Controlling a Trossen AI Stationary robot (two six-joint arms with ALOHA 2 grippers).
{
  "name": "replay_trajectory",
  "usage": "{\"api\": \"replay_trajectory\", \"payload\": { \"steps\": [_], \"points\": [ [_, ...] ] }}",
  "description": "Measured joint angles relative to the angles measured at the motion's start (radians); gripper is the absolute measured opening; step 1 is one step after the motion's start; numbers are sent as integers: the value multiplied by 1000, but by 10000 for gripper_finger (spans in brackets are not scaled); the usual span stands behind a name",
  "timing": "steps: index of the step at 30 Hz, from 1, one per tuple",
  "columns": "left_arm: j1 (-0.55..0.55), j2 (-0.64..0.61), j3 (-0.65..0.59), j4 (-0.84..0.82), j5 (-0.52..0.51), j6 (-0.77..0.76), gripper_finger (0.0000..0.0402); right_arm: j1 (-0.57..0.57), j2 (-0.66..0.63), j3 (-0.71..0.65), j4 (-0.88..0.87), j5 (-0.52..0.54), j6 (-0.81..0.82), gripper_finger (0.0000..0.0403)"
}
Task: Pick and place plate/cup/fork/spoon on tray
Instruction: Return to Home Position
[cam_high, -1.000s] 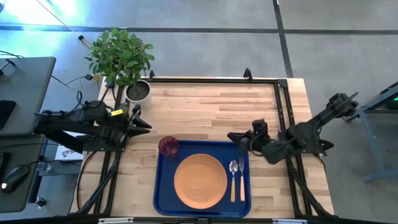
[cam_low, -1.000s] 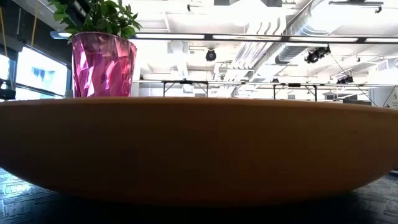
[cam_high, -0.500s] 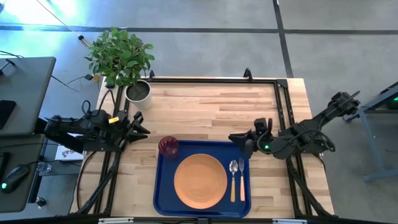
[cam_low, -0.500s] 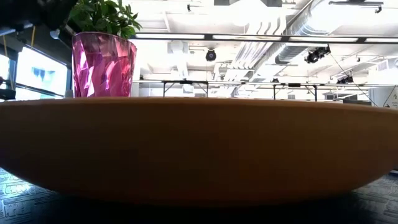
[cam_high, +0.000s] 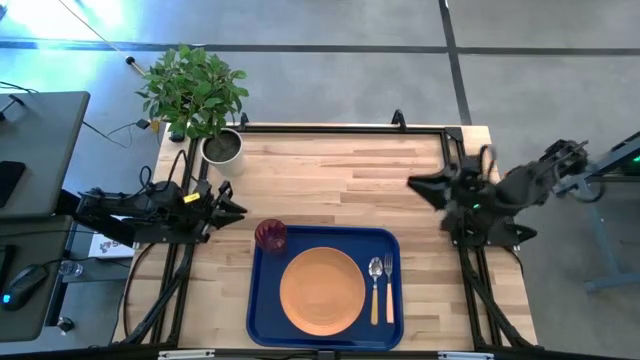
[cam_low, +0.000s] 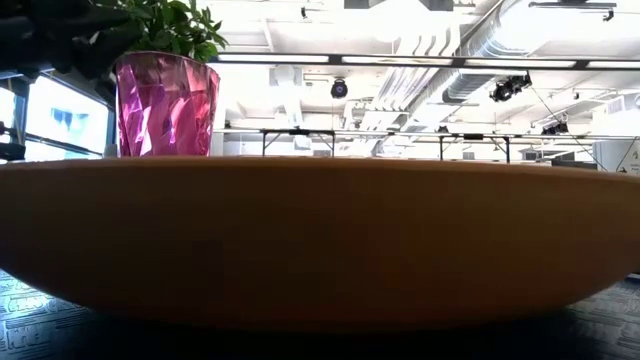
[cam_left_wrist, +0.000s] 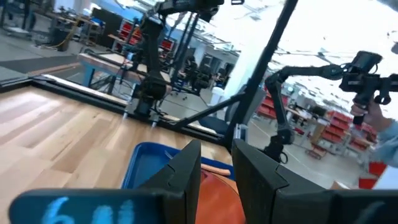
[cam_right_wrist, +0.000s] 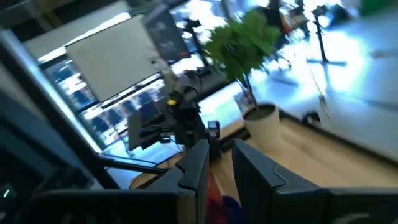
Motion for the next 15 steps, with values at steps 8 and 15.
{"api": "replay_trajectory", "payload": {
  "steps": [8, 15],
  "points": [
    [0, 0, 0, 1, -20, -58, 81, 0, -229, 0, -60, -173, -317, 63],
    [0, 0, 0, 1, -20, -59, 81, 0, -325, 0, -383, -107, -195, 62]
  ]
}}
